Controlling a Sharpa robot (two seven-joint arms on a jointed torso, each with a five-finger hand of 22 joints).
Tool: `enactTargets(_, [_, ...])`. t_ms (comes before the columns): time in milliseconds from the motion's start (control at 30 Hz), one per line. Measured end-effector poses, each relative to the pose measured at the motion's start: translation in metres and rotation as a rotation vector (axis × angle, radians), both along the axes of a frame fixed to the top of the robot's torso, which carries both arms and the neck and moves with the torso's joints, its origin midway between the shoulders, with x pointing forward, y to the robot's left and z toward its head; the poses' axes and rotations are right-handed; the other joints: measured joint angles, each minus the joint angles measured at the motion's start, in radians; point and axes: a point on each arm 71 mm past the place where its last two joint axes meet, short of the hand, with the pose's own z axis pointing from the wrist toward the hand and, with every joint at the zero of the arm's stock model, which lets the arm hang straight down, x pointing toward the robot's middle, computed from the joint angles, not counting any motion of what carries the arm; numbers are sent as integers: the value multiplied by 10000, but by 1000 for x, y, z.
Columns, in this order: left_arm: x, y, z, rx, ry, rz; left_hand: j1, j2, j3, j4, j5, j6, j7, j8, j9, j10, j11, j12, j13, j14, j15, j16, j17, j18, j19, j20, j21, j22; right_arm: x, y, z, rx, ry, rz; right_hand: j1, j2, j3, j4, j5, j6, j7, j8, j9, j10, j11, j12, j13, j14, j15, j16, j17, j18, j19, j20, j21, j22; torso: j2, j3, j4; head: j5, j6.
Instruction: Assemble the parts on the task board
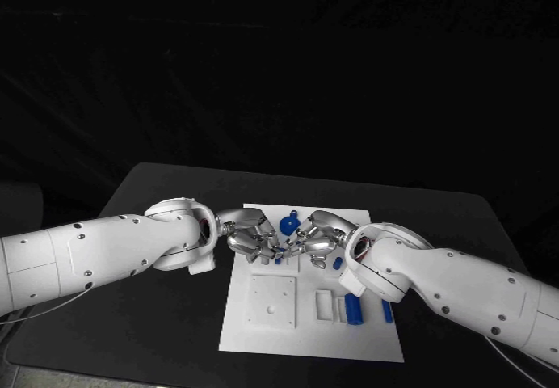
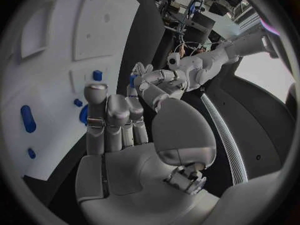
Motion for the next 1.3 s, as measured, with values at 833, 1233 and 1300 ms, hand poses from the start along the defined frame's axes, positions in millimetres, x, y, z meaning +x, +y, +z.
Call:
enactTargets(833, [1,-2,-1,-136,287,224,354,190,338,-339,89,389,385,-1270,-951,497,74,-1111,-98,37,38,0,52,1,-162,54,320,-3,1,1,0,31,56,-345,12,11,16,15,51,-6,-26,-9,5,0,0,-49,-34,-1,1,-39,-3,-1,0,0,-39,0,-2,7,-6,-35,-55])
enactTargets(1233, [2,-4,-2,-46,363,279,354,190,477,-478,305,480,431,-1446,-1651,478,130,-1417,-153,2,74,-1,51,2,-232,125,435,-4,2,2,-1,87,160,-465,11,10,50,47,50,-8,-25,-42,2,0,1,-87,-60,-6,6,-38,-3,0,0,0,-39,0,-1,3,-4,-86,-88])
enactTargets(1300, [2,-4,-2,-35,370,288,353,190,527,-529,305,480,431,-1470,-1727,479,130,-1474,-163,2,74,0,51,1,-232,125,499,-4,3,2,-1,100,184,-480,11,10,61,57,50,-8,-25,-43,1,0,0,-87,-80,-6,6,-38,5,0,0,0,-39,0,-1,2,-4,-91,-92])
